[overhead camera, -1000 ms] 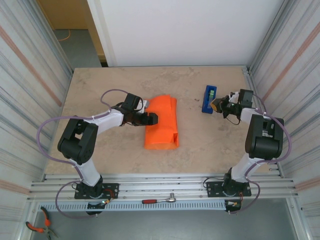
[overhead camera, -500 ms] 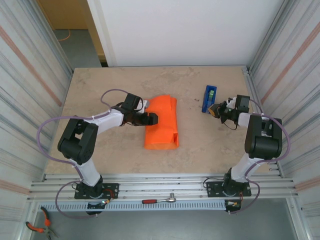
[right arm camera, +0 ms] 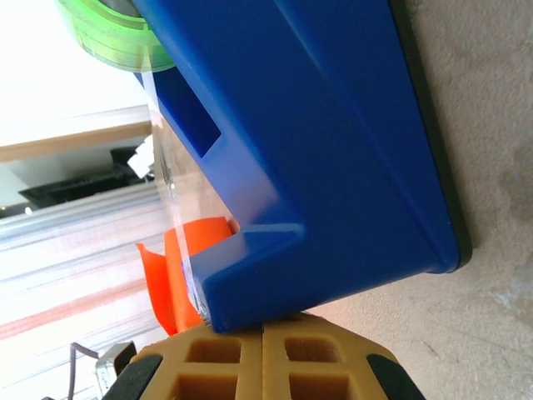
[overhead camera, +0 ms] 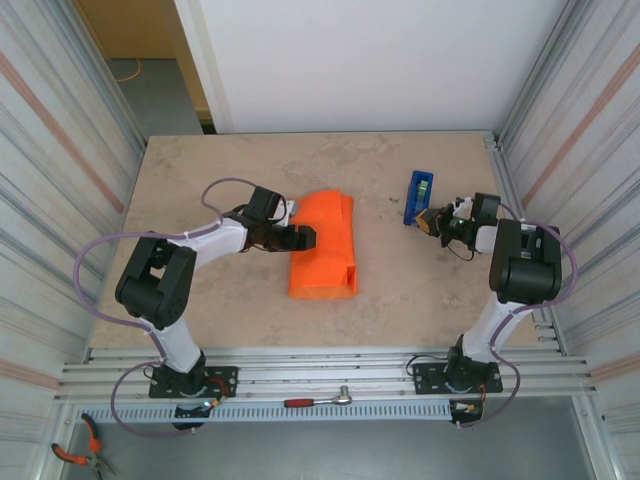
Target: Wrap the gift box in paper
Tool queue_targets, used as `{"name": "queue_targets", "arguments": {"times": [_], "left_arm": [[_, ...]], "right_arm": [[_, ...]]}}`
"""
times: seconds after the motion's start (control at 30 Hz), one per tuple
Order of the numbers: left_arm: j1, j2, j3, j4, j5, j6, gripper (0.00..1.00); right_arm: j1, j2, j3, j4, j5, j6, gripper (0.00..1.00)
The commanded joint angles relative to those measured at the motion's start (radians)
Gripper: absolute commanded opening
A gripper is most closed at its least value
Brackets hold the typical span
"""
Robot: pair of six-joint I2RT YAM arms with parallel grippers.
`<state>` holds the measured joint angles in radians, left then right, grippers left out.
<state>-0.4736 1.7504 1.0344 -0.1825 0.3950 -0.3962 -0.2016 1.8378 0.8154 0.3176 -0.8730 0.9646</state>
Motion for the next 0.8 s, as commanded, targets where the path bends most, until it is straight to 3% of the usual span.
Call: {"name": "queue_targets", "arguments": {"times": [0.0, 0.33, 0.53, 0.77], "left_arm": [[-0.026, 0.048, -0.014, -0.084, -0.055, 0.035, 0.78], [-0.028, 0.053, -0.011, -0.086, -0.058, 0.037, 0.78], [-0.028, 0.056, -0.01, -0.088, -0.058, 0.039, 0.78], [-0.028, 0.058, -0.01, -0.086, -0.058, 0.039, 0.78]], "right_arm": [[0.021, 0.07, -0.016, -0.08, 0.087, 0.031, 0.0], [0.082, -0.03, 0.023, -0.155, 0.032, -0.014, 0.0], [0.224, -0.109, 0.158, -0.362, 0.038, -0.142, 0.0], [0.411, -0.061, 0.399, -0.668, 0.064, -0.364, 0.0]]}}
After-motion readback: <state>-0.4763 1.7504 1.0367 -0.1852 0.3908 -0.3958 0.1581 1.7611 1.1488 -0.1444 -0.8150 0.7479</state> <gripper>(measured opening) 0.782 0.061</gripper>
